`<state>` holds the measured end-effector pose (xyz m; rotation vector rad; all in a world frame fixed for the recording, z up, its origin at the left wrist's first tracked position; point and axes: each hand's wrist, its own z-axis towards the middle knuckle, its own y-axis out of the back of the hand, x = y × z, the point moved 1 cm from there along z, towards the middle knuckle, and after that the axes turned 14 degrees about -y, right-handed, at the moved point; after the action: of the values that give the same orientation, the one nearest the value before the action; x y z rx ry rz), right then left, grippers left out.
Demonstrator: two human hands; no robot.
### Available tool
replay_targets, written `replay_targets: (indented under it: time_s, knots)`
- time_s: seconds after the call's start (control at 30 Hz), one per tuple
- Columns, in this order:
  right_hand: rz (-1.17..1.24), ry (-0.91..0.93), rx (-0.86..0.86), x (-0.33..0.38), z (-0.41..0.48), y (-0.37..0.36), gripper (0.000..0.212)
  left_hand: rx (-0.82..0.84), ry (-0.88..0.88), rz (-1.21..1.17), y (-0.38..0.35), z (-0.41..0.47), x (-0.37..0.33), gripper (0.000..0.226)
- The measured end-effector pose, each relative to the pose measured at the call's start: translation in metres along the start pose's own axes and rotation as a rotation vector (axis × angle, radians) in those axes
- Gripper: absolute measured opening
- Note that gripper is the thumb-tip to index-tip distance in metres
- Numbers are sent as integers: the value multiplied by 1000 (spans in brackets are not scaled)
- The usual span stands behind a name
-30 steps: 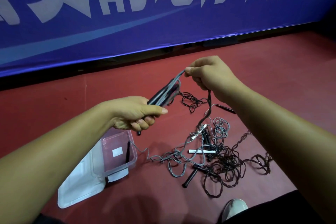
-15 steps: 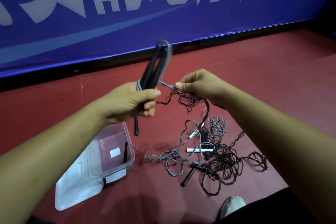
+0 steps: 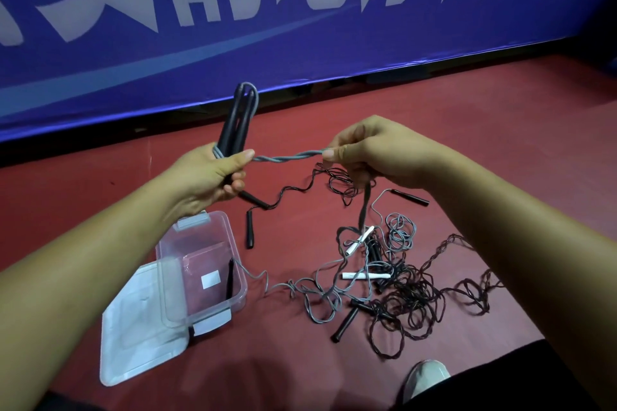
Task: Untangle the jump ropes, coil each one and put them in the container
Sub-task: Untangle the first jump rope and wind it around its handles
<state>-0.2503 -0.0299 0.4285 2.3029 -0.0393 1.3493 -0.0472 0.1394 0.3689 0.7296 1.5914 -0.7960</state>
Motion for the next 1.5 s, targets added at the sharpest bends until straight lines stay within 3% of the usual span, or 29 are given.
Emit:
replay_targets:
  time_s: [0.2,0.4,0.5,0.57,0.67,0.8,0.9,1.0,1.13,1.23,1.5]
  knots:
    - [17,115,-100,20,-2,-1,19,192,-145,510,-4,-4,2,30]
    - [-84,162,-140,31,5,-10,22,227,-72,1054,-31,-8,7,60]
    - [-145,169,-189,30,9,-10,21,239,-76,1194,-42,-11,10,61]
    - [-156,184,-230,28,12,-5,19,322,-70,1022,-46,-18,9,47]
    - [-136,187,-282,19,18,5,18,466,-28,560,-48,-30,6,28]
    - [1,121,-239,-1,27,11,15,495,93,-34,-50,-38,7,44]
    - [92,52,-189,-13,33,12,13,400,75,-303,-58,-38,5,10]
    - [40,-1,-95,-17,31,10,5,123,30,-448,-62,-36,1,16]
    - [-100,-43,-64,-14,25,4,18,-152,-2,-579,-57,-28,-3,18]
    - [-159,-51,-17,-10,17,0,12,-184,-40,-619,-51,-26,-3,31]
    - [-145,-64,71,1,5,2,11,-71,-71,-548,-43,-25,-8,34]
